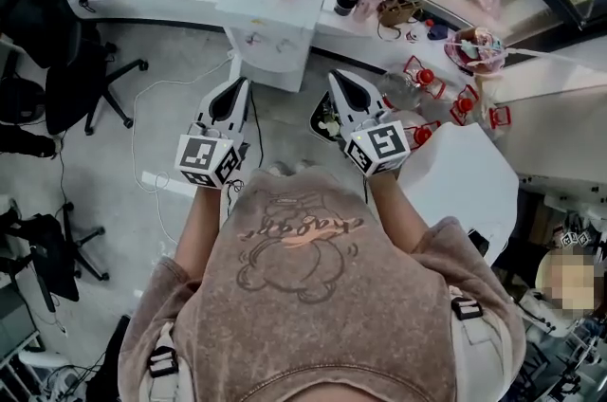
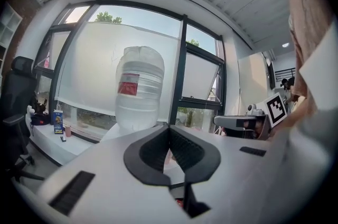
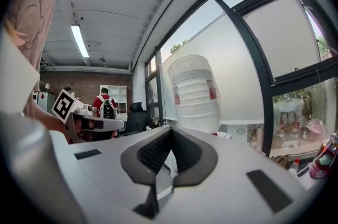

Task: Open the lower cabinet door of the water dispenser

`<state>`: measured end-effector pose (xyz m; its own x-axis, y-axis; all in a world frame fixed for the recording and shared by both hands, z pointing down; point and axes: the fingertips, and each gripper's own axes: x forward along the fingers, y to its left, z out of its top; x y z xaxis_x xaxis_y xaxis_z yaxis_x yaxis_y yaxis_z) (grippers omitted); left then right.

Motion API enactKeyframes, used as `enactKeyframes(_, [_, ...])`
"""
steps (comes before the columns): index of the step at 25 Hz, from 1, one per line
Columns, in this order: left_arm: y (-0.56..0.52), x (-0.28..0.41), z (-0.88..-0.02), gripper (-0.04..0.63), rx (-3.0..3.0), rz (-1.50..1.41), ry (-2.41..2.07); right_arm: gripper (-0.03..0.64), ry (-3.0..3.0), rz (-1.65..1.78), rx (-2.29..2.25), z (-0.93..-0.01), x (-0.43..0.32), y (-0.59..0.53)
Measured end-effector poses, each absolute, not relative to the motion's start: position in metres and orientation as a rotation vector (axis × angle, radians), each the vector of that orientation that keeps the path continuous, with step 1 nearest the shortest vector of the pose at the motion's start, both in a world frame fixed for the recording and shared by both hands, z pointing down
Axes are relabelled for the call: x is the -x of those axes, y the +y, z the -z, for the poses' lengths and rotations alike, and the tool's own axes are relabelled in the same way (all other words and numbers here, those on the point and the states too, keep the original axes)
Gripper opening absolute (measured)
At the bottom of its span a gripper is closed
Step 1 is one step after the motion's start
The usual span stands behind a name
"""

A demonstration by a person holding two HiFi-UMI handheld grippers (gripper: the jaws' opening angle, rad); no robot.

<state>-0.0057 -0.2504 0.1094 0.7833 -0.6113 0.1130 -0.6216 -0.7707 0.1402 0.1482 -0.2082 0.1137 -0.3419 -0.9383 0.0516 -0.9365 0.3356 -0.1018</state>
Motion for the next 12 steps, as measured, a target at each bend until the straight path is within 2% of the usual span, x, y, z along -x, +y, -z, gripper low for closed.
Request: enactKeyframes(12, [-0.245,0.011,-0.132,0.012,-2.765,-0.115,-1.017,0.005,2.578,0.245,1.805,-0.146,-0.153,-0.195])
